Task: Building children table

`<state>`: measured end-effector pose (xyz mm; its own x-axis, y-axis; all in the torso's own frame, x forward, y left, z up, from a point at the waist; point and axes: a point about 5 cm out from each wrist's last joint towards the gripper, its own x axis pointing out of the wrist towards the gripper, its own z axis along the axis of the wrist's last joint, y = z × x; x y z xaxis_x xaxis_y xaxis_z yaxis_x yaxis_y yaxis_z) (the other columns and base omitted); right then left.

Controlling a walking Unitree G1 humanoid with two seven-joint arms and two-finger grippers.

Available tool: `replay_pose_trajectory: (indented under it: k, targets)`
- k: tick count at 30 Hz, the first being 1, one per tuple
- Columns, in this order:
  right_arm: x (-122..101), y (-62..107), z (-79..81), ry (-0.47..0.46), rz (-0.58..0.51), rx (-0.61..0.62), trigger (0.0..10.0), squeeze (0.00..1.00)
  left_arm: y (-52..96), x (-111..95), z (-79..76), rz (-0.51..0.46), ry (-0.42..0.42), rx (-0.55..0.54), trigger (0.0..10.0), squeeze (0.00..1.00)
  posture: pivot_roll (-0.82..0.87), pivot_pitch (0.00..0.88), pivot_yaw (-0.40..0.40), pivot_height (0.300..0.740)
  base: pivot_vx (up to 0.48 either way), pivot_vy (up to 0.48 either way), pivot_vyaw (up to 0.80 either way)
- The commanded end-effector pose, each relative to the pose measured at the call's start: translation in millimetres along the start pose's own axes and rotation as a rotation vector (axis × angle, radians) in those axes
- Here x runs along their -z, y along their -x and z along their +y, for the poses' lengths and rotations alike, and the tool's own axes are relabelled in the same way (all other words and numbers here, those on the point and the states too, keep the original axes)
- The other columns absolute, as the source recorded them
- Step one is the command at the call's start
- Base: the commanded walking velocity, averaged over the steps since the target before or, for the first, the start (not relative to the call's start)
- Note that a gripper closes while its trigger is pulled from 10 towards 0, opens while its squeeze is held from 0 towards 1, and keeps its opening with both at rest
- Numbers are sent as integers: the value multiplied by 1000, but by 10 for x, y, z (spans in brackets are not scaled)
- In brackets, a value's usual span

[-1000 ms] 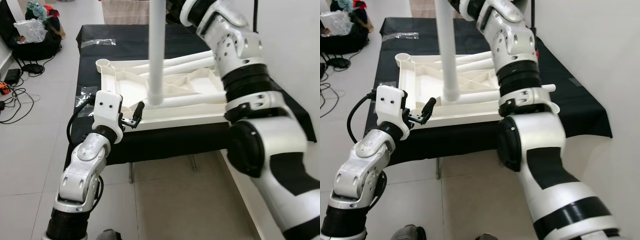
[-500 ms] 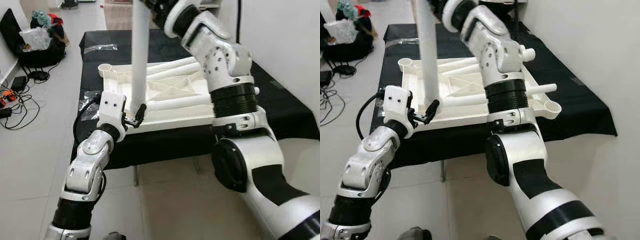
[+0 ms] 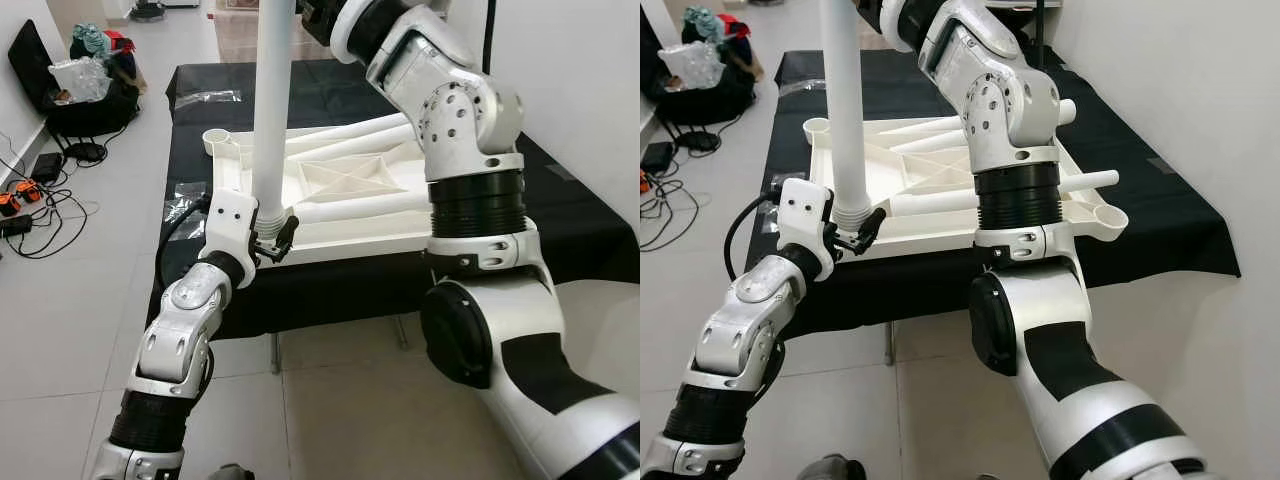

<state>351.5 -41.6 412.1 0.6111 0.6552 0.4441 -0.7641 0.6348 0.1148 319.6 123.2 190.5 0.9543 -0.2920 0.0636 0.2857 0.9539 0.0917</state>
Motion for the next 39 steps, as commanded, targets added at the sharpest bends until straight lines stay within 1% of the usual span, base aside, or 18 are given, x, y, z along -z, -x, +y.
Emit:
replay_pose_trajectory:
  k: [1, 6, 8, 9, 12, 16, 22, 23, 26, 27, 29, 30, 32, 33, 36, 37, 39]
  targets:
    - [-27, 13, 47, -21, -10, -17, 0, 0, -26, -2, 28, 0, -20, 3, 10000, 0, -28, 0, -33, 740, 0, 0, 0]
    - [-12, 20, 82, -32, 0, -29, 0, 0, -39, -7, 43, -4, -24, 5, 10000, 0, -27, 0, -30, 740, 0, 0, 0]
    - [30, 28, 128, -34, 17, -45, 0, 0, -60, -20, 12, -14, -19, 16, 10000, 0, -25, 0, -34, 740, 0, 0, 0]
    - [39, 30, 135, -33, 23, -48, 0, 0, -62, -21, 3, -18, -17, 15, 0, 0, -25, 0, -34, 740, 0, 0, 0]
    - [41, 37, 139, -32, 27, -48, 0, 0, -65, -25, -18, -33, -29, 26, 0, 0, -28, 0, -31, 740, 0, 0, 0]
    - [19, 44, 130, -23, 27, -42, 0, 0, -67, 0, -21, -29, -47, 23, 0, 0, -32, 0, -30, 740, 0, 0, 0]
    - [-6, 62, 71, 3, 11, 0, 0, 0, -63, 30, -17, -15, -41, 5, 0, 0, -30, 0, -29, 740, 0, 0, 0]
    - [-2, 64, 60, 2, 11, 4, 0, 0, -64, 33, -19, -6, -49, 9, 10000, 0, -30, 0, -32, 740, 0, 0, 0]
    - [12, 66, 46, 6, 13, 7, 0, 0, -67, 29, -14, -5, -76, 10, 10000, 0, -29, 0, -32, 740, 0, 0, 0]
    - [28, 70, 36, 6, 16, 12, 10000, 0, -66, 14, -12, -10, -103, 9, 10000, 0, -29, 0, -32, 740, 0, 0, 0]
    - [53, 76, 25, 8, 21, 17, 10000, 0, -65, -18, -6, -25, -130, 3, 10000, 0, -26, 0, -33, 740, 0, 0, 0]
    - [69, 81, 17, 11, 23, 21, 10000, 769, -65, -36, -3, -30, -155, 3, 10000, 0, -26, 0, -32, 740, 0, 0, 0]
    - [78, 84, 12, 14, 24, 23, 10000, 769, -65, -46, -1, -32, -170, 3, 10000, 0, -26, 0, -32, 740, 0, 0, 0]
    - [106, 91, -1, 14, 30, 32, 10000, 1000, -66, -66, 5, -38, -184, 2, 10000, 0, -24, 0, -31, 740, 0, 0, 0]
    - [165, 104, -26, 11, 46, 51, 10000, 1000, -67, -104, 21, -49, -201, 2, 10000, 0, -23, 0, -29, 740, 0, 0, 0]
    - [199, 112, -29, 13, 56, 56, 10000, 0, -68, -115, 30, -52, -209, 1, 10000, 0, -23, 0, -31, 740, 0, 0, 0]
    - [222, 117, -31, 12, 63, 60, 10000, 0, -70, -118, 36, -49, -215, 0, 10000, 0, -23, 0, -31, 740, 0, 0, 0]
